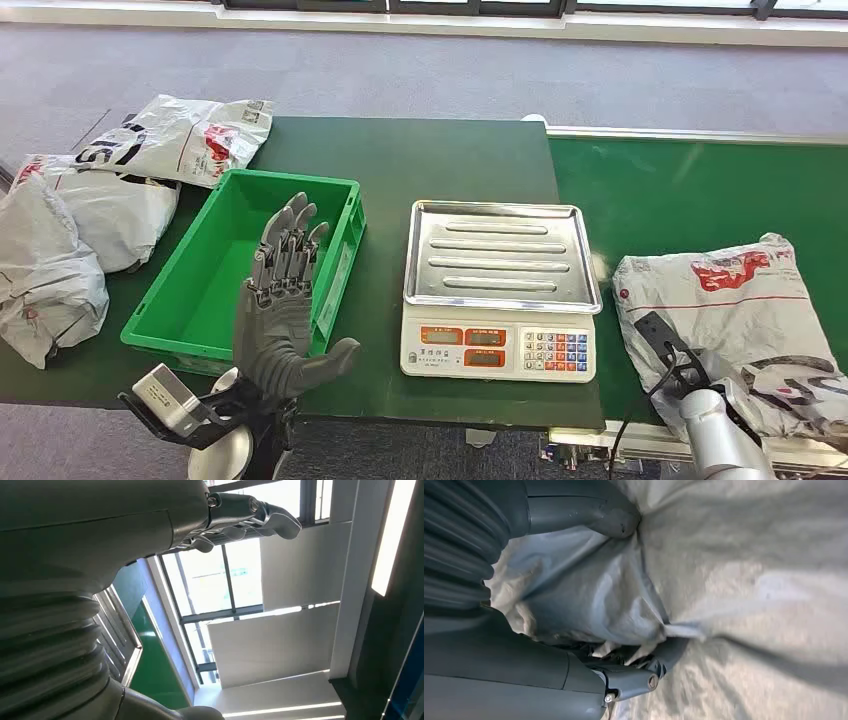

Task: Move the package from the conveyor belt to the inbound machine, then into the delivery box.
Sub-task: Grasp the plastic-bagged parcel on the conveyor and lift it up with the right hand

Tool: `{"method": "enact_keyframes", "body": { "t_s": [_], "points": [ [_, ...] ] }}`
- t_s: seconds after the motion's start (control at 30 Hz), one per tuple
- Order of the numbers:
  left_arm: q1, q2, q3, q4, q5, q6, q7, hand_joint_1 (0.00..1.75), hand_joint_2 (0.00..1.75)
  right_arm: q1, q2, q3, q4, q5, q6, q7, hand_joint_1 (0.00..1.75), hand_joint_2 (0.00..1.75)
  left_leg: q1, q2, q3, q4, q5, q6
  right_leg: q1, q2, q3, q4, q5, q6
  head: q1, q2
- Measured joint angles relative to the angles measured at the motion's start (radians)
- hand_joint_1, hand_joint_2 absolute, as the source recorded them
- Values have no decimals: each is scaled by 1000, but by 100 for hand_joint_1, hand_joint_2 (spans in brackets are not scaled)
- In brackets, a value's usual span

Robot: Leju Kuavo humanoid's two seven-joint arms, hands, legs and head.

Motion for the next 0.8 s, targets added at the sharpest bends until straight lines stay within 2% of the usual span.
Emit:
{"method": "enact_keyframes", "body": {
  "t_s": [0.5, 0.57, 0.63, 0.8],
  "points": [
    [7, 0, 20, -21, 6, 21, 0, 0, 175, 66, 42, 19, -161, -18, -40, 4, 175, 175, 0, 0, -1, 0, -1, -1, 0, 0, -2, 0, -1, -1, 0, 0],
    [10, -1, 22, -25, 7, 28, 1, 0, 175, 88, 55, 27, -206, -12, -95, 3, 175, 175, 0, -1, -3, 0, -1, -1, 0, 0, -3, 0, -1, -1, 0, 0],
    [16, -2, 25, -33, 9, 36, 3, 0, 175, 124, 79, 42, -298, 7, -193, -13, 175, 175, 0, -1, -5, 0, -1, -1, 0, -1, -5, 0, -1, -1, 0, 0],
    [22, -3, 22, -36, 10, 48, 6, 0, 175, 220, 147, 121, -669, 70, -531, -133, 175, 175, 0, -2, -7, 0, -1, -2, 0, 0, -8, 1, -1, -1, 0, 0]
  ]
}}
